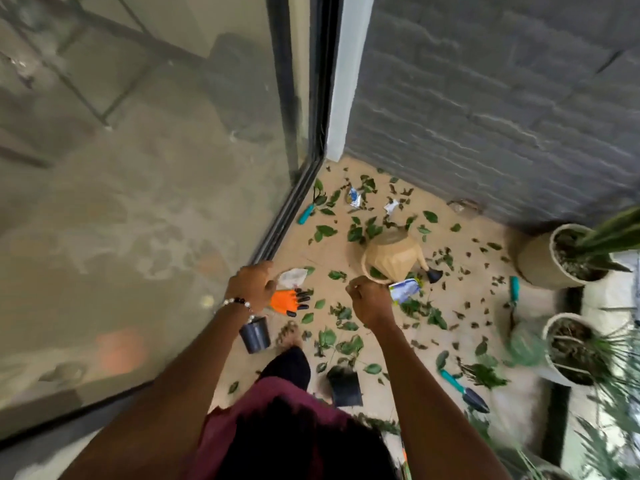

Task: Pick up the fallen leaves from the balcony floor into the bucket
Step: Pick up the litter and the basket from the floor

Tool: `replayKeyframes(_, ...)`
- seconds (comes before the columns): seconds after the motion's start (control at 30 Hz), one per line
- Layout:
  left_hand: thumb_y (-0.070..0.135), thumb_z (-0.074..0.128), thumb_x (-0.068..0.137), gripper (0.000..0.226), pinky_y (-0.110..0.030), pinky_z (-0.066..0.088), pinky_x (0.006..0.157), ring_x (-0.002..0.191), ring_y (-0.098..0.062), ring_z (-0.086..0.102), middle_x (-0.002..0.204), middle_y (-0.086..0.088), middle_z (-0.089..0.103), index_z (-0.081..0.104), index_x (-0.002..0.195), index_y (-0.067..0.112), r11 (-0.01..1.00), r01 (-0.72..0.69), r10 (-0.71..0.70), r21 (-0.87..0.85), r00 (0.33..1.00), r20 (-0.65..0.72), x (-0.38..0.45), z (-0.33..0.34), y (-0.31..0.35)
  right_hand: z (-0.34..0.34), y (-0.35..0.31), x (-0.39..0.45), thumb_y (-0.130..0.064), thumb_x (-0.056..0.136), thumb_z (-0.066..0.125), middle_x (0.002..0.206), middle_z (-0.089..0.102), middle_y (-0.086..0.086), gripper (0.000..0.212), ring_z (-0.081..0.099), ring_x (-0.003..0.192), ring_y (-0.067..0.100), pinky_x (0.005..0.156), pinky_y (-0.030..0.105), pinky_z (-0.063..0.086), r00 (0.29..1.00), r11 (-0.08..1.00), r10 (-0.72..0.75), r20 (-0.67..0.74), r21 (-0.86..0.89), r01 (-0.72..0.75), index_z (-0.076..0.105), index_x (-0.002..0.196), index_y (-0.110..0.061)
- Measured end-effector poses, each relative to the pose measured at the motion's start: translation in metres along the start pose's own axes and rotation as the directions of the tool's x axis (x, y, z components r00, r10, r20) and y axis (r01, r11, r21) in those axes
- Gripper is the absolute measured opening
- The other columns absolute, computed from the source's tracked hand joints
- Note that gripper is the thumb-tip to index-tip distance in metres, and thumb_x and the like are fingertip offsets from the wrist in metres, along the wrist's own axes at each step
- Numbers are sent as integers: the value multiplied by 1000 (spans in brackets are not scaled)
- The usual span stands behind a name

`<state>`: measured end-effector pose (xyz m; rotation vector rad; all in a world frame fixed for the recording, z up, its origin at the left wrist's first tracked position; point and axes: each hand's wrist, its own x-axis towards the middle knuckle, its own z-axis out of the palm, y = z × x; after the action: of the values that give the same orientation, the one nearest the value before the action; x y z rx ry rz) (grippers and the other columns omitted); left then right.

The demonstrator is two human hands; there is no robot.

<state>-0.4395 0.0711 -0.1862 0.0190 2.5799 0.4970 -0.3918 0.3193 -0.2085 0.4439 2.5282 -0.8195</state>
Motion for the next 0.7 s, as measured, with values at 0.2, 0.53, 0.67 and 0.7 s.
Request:
replayKeyframes(0.2,21,58,87,41,-44,52,87,102,-39,63,105,-17,70,56,127,13,1000,-4,5,-9,1000,31,64,-18,-16,10,-35,65,-23,94,54,101,70,11,15,60,103,35,83,39,49,997,1000,-13,78,29,11,66,98,-16)
replayKeyframes(0.53,20,59,89,43,-41,50,92,108,-35,62,113,-17,68,57,131,12,993,88,-78,-78,989,128,122,32,-23,54,-29,149,-21,92,51,114,65,13,25,57,111,32,93,37,48,961,999,4,275,-47,10,63,112,-14)
replayKeyframes(0.67,21,57,91,48,-41,48,95,115,-31,57,122,-14,64,50,137,13,986,146,-129,-85,976,178,171,81,-37,120,-2,200,-24,89,53,121,61,11,29,50,118,32,98,40,43,910,982,47,413,-184,32,63,115,-17)
replayKeyframes(0.7,21,57,91,49,-41,47,97,118,-29,56,125,-13,62,49,138,13,983,161,-142,-92,971,191,185,97,-41,142,9,217,-33,86,52,124,59,8,31,46,121,32,100,43,39,899,969,90,428,-247,21,62,115,-25)
